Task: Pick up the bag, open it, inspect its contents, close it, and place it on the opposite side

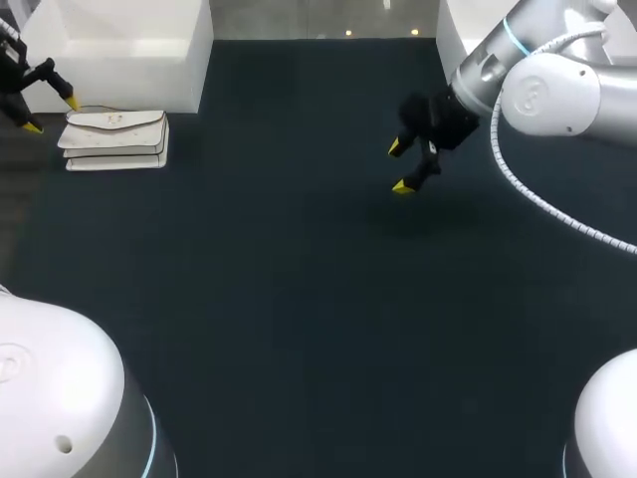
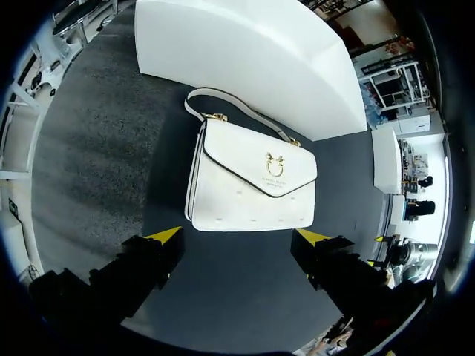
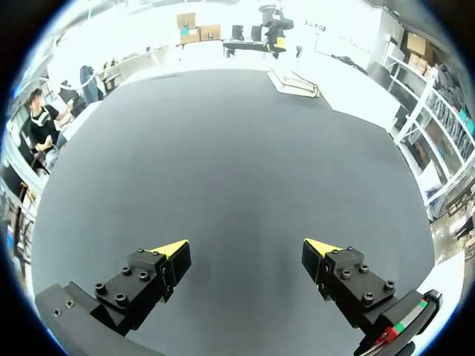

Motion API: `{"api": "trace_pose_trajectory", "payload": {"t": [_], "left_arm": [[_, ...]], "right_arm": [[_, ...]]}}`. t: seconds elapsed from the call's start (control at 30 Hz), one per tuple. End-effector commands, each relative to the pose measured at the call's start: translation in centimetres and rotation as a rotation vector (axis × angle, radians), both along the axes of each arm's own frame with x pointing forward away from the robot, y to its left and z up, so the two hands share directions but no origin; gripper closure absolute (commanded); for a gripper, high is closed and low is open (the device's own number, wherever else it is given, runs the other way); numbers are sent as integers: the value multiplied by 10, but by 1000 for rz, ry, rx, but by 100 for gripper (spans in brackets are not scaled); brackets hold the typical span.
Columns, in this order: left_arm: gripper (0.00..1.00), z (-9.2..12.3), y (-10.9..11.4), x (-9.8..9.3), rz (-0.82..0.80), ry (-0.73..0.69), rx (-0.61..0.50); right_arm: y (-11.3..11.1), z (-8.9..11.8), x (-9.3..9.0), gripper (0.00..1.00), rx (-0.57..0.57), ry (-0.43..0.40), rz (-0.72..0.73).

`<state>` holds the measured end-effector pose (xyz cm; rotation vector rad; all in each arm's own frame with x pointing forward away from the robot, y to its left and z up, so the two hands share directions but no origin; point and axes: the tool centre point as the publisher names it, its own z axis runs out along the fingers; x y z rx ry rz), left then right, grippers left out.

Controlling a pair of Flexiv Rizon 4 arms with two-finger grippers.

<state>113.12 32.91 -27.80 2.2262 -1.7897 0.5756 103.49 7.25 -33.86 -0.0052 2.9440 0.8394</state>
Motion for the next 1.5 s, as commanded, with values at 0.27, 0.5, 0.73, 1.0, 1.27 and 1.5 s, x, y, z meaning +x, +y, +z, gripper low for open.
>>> {"api": "trace_pose_trajectory", "payload": {"t": [0.27,0.5,0.73,1.0,1.27,1.5], "left_arm": [[0,-18,14,-2,83,-44,-40],[0,-35,24,4,82,-121,-144],[0,-48,25,16,20,-195,-250],[6,-52,24,27,-18,-241,-272],[33,-58,18,43,-33,-247,-291],[50,-65,18,46,-18,-228,-304]], "right_arm": [[0,-1,-1,0,1,-4,-3],[0,-1,-1,0,1,-4,-3],[0,-1,-1,0,1,-4,-3],[0,-1,-1,0,1,-4,-3],[0,-1,-1,0,1,-4,-3],[0,-1,-1,0,1,-4,-3]]}}
